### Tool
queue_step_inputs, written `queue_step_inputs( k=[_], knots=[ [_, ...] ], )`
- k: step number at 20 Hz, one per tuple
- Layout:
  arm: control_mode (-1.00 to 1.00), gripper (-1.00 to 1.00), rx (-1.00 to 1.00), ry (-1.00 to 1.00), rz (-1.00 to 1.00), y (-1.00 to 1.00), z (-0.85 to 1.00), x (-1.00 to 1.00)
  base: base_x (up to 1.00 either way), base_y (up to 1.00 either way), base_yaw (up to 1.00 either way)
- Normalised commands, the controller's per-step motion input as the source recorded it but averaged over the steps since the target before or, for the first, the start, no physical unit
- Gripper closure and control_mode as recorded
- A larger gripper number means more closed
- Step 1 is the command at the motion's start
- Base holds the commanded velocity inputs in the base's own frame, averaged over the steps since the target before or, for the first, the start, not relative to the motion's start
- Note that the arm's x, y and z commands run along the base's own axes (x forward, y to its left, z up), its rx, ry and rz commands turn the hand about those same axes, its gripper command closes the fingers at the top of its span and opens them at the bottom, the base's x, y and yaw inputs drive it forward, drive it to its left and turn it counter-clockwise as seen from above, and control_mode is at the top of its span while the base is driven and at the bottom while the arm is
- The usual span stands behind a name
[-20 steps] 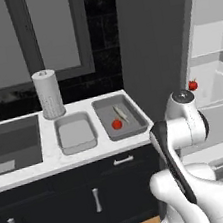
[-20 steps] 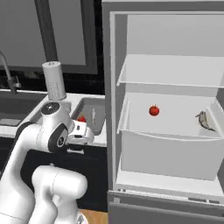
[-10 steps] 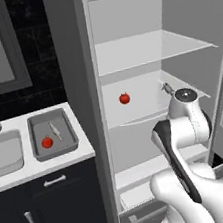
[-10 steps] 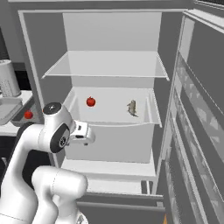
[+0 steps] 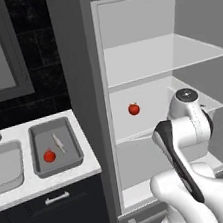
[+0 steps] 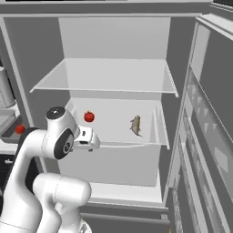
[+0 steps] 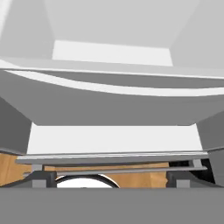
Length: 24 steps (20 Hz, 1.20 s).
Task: Place one tomato and one fish in each tupperware on the nearby counter, to pack two identical lunches.
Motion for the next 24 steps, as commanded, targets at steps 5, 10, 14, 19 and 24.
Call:
queue_step_inputs(
  k=[5, 10, 14, 19, 24],
  knots=[
    [-1.0, -1.0, 0.0, -0.1, 0.03, -0.05, 0.17, 0.0, -0.04, -0.05, 0.12],
    [-1.0, -1.0, 0.01, -0.53, 0.03, -0.01, 0.97, 0.23, 0.0, 0.0, 0.0],
    [-1.0, -1.0, 0.07, -0.28, 0.0, 0.12, 0.96, 0.58, 0.0, 0.0, 0.0],
    [-1.0, -1.0, 0.11, 0.08, 0.04, 0.41, 0.18, 0.3, 0.0, 0.0, 0.0],
    [-1.0, -1.0, 0.01, 0.02, 0.01, 0.08, -0.39, 0.46, 0.0, 0.0, 0.0]
  ],
)
